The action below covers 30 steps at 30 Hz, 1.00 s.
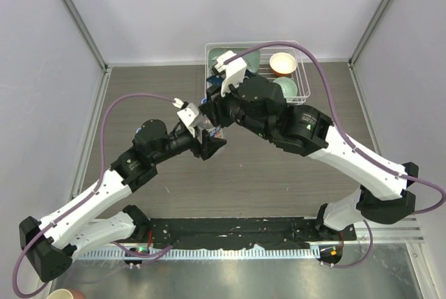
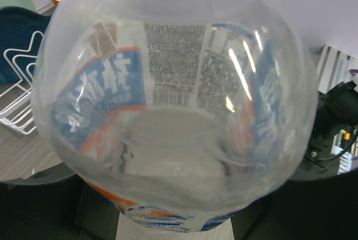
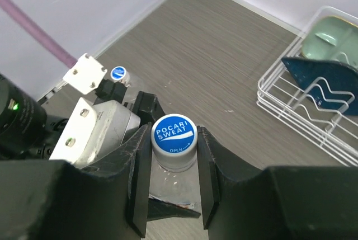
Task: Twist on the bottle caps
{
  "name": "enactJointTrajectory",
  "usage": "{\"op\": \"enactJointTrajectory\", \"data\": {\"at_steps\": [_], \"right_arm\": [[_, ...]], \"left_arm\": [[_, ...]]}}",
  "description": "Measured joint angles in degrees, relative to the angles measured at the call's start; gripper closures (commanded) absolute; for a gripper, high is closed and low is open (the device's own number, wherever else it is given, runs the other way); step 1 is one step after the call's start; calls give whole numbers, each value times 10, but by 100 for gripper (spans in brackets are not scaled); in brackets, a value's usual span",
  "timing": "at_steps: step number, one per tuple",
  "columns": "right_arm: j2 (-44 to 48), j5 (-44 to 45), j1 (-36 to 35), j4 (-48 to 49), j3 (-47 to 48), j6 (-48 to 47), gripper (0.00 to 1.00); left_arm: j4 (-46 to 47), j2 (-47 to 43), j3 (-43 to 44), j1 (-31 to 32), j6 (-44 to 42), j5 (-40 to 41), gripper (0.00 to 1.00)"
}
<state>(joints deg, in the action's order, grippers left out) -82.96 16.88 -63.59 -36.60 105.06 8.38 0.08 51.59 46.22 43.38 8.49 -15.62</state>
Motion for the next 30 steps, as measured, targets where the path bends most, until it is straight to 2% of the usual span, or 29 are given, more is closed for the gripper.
{"op": "enactJointTrajectory", "data": {"at_steps": [8, 10, 11, 13, 14, 18, 24, 30], "right_arm": [[-20, 170, -46, -36, 12, 89, 98], [-25, 196, -51, -41, 14, 103, 86], [-26, 207, -53, -43, 15, 110, 74], [-28, 220, -54, -46, 17, 121, 66], [-29, 223, -54, -51, 22, 124, 56], [-43, 231, -54, -82, 60, 125, 34], [-28, 166, -52, -107, 86, 89, 25], [83, -34, -43, -117, 43, 6, 18]], "left_arm": [[-11, 0, -6, 1, -33, 22, 100], [-13, 0, -6, 1, -35, 24, 100], [-14, 0, -6, 1, -36, 26, 100], [-14, 0, -7, 1, -37, 26, 100], [-13, 0, -7, 1, -37, 25, 100], [3, -3, -9, 1, -41, 19, 100], [43, -33, -34, 1, -46, -15, 100], [43, -45, -40, -1, -41, -109, 100]]}}
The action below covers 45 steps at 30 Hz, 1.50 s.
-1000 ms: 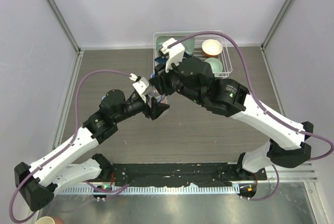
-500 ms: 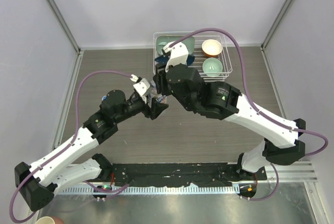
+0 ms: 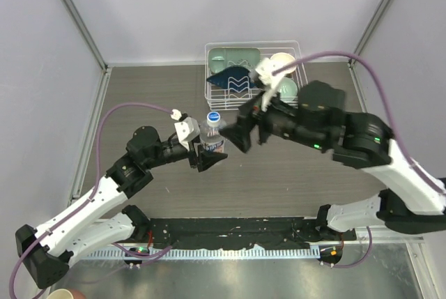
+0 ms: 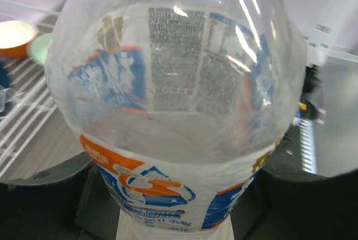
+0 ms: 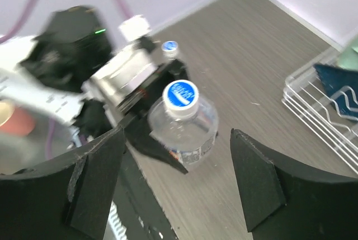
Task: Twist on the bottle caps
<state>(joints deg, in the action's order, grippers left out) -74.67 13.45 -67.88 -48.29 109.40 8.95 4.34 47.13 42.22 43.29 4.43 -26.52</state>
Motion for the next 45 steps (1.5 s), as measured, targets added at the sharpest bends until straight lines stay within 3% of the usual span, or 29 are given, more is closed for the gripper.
{"op": "enactJointTrajectory", "data": {"at_steps": [4, 10, 15, 26, 34, 45], "right_arm": [[89, -127, 1, -7, -30, -60, 18], [139, -254, 1, -2, -33, -120, 25], [120, -327, 1, 10, -33, -150, 30], [32, -407, 12, 19, -28, -181, 32], [20, -460, 28, 23, -21, -181, 40], [11, -490, 44, 38, -21, -181, 42]], "left_arm": [[-21, 9, 5, -1, -4, -127, 100], [-69, 40, 38, 0, -20, -347, 100], [-80, 55, 59, 7, -25, -419, 100], [-94, 71, 83, 19, -66, -475, 100], [-94, 71, 84, 20, -69, -482, 100], [-93, 70, 84, 20, -66, -481, 100]]}}
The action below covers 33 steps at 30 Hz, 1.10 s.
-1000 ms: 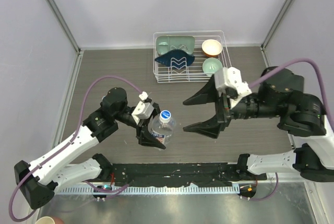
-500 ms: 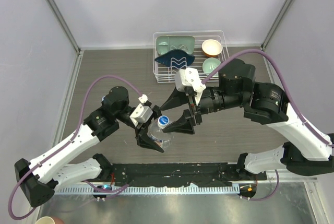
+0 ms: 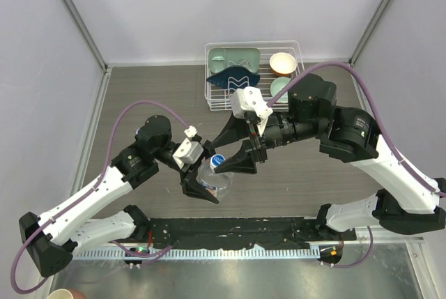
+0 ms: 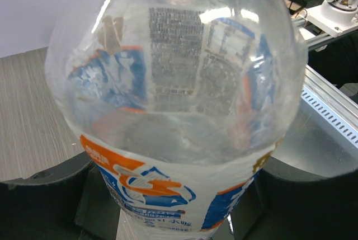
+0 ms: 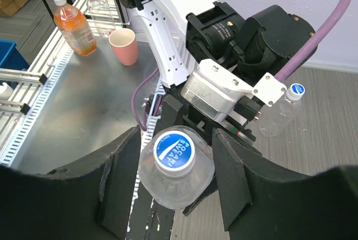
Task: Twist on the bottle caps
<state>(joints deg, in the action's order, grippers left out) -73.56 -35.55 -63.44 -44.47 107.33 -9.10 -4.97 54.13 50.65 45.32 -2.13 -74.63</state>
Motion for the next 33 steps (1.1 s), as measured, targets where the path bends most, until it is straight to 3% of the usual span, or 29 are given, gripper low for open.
{"op": "enactJointTrajectory", "data": {"at_steps": [7, 12, 17, 25, 33], "right_arm": [[-8, -2, 8, 2, -6, 0, 46], [-8, -9, 9, 3, -8, 4, 59], [-7, -13, 10, 10, -18, 7, 61], [-2, -3, 12, 20, -26, 10, 84], [13, 126, 13, 47, -60, 45, 99]], "left_arm": [[4, -4, 0, 0, 2, 0, 100], [7, -6, 0, 0, 4, 7, 100], [14, -7, 0, -2, 9, 15, 100], [21, -8, 0, -10, 14, 28, 100], [18, -11, 0, -24, 20, 115, 100]]}}
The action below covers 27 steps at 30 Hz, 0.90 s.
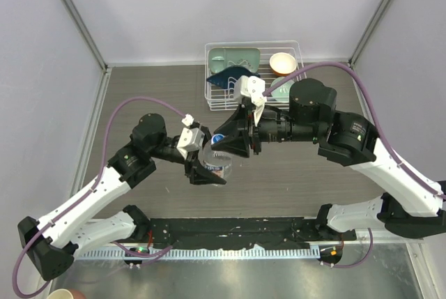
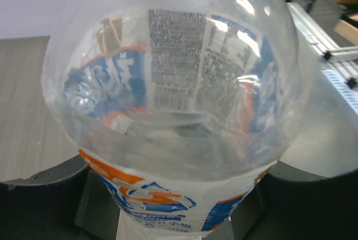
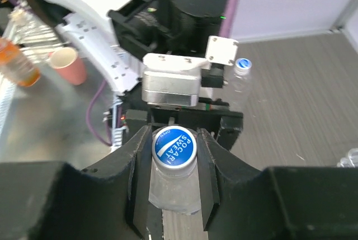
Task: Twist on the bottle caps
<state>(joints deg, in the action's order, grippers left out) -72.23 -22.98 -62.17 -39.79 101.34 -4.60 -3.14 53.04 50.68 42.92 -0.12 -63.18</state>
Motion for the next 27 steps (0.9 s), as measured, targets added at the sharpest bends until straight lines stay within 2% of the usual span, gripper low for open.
{"op": "enactJointTrajectory", "data": {"at_steps": [7, 15, 21, 27], "right_arm": [[12, 181, 0, 69, -54, 60, 99], [-37, 360, -8, 75, -37, 134, 99], [-99, 521, -48, 42, 14, 203, 99], [-172, 675, -99, -28, 100, 272, 99]], "left_arm": [[-2, -9, -3, -7, 17, 188, 100], [-3, -17, -28, -8, 27, 374, 100], [-3, -28, -49, -8, 17, 464, 100], [-1, -44, -63, -8, 2, 504, 100]]}}
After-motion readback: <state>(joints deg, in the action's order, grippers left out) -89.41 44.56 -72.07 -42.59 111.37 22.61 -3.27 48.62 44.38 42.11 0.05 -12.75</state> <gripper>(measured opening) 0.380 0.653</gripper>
